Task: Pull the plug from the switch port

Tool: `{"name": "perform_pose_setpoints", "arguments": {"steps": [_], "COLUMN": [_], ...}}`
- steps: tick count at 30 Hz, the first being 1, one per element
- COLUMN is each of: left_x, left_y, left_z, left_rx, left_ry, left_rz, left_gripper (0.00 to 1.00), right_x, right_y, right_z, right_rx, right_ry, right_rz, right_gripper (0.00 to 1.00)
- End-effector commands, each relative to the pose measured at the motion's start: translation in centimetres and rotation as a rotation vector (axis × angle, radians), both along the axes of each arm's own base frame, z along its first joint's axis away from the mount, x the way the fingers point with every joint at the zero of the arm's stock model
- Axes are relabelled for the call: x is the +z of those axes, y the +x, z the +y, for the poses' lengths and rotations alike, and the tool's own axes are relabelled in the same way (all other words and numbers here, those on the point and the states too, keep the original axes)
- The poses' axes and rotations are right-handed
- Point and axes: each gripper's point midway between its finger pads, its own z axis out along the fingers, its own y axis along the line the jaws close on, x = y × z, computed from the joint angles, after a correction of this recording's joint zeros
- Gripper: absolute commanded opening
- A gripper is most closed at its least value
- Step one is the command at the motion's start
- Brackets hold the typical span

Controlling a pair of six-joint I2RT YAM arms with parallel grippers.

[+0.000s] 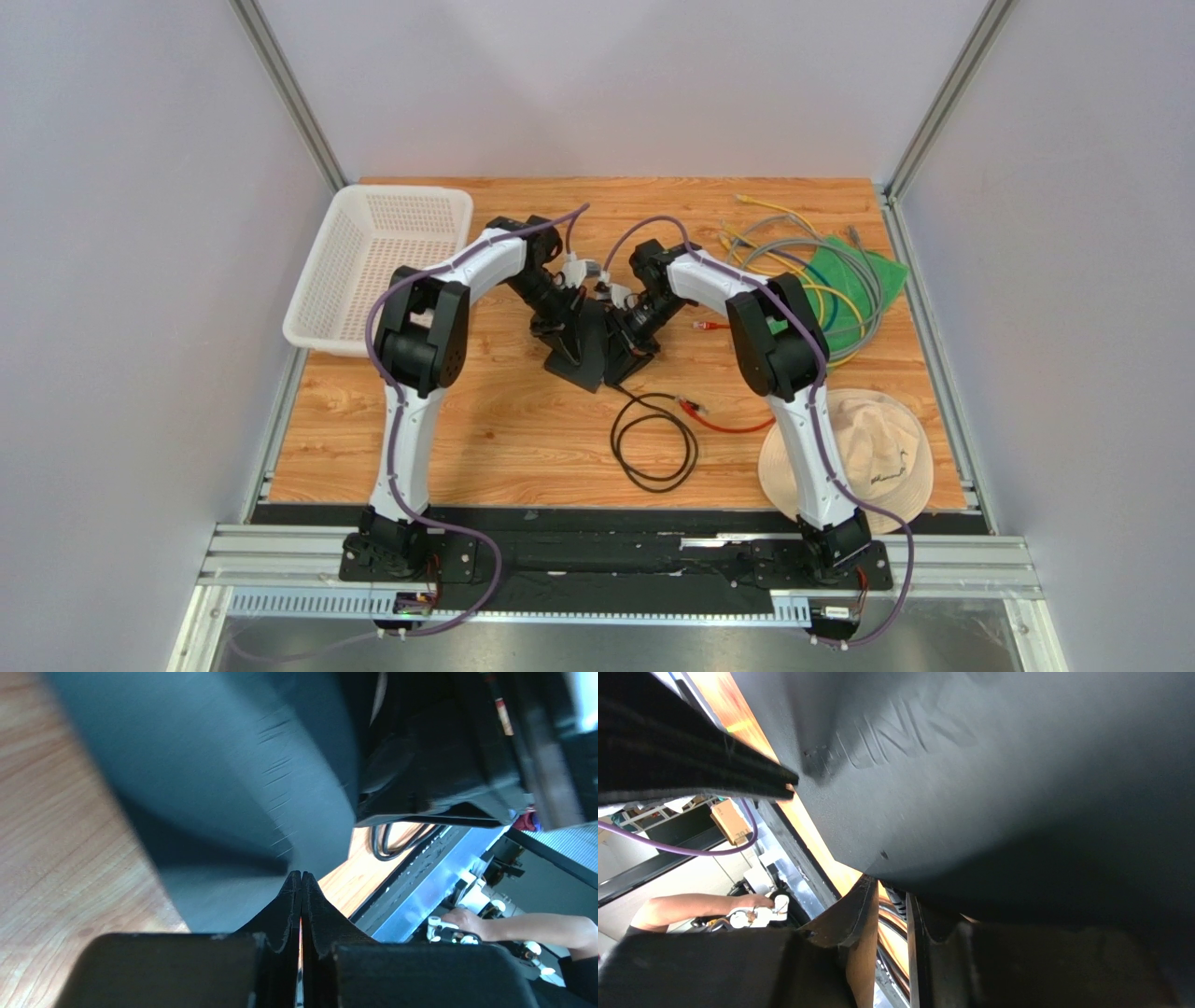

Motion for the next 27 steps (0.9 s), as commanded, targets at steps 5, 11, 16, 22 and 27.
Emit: {"name": "perform_pose_setpoints", "arguments": {"steps": [5, 11, 16, 22, 27], "left_x": [-1.9, -1.2, 2.2, 7.9, 10.3], "left_y": [0.3, 1.2, 3.5, 7.1, 8.7], "left_z": [0.5, 0.0, -0.3, 1.6, 4.2], "left_rx": [0.014, 0.007, -0.014, 0.009, 0.031], "left_ry": [0.055, 0.034, -0.003, -0.032, 0.01], "left_rz": [0.024, -0.015, -0.141, -0.34, -0.448], "left_gripper": [0.0, 0.0, 0.0, 0.0, 0.0], "right_x": [-5.5, -2.3, 4.4, 13.5, 15.4], "right_y": [-2.4, -0.5, 7.0, 17.7, 21.7], "right_z": [-7.9, -8.8, -10.3, -17.0, -22.5], "right_rx": [0.13, 0.047, 0.004, -0.129, -0.173], "right_ry": [-0.327, -0.188, -0.099, -0.096, -0.204], "right_rz": [0.016, 0.002, -0.312, -0.706, -0.861], "right_gripper": [0.0, 0.0, 0.0, 0.0, 0.0]}}
